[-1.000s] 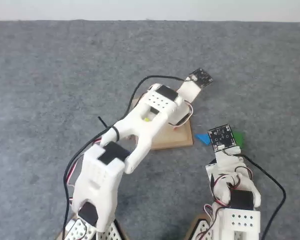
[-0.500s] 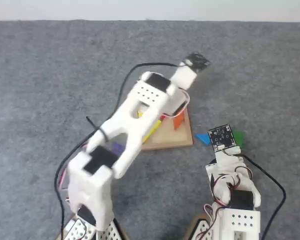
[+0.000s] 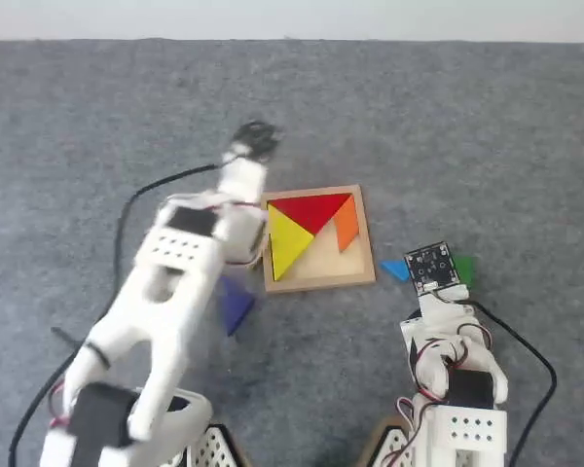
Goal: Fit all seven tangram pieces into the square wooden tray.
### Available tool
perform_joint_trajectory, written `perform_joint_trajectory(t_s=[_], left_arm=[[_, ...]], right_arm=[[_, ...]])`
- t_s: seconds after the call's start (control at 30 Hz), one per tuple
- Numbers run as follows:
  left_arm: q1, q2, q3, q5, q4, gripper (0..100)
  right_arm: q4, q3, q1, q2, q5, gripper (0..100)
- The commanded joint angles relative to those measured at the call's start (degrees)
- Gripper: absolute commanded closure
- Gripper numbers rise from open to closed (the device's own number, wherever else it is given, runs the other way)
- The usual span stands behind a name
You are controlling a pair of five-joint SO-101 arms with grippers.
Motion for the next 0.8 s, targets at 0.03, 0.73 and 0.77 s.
perform_joint_trajectory(t_s=[0.03,0.73,0.77], left_arm=[[-3.25,-5.89,3.82,5.98,-1.93,93],[-8.44,-5.98,11.3,2.64,-13.19,86],[-7.47,-5.71,10.68,1.23,-11.87,86]], right_arm=[[0.13,0.88,-0.13,-0.66,0.53,99.1],[-0.31,0.88,-0.22,-1.1,0.62,99.0],[-0.04,0.79,-0.13,-1.1,0.62,99.0]])
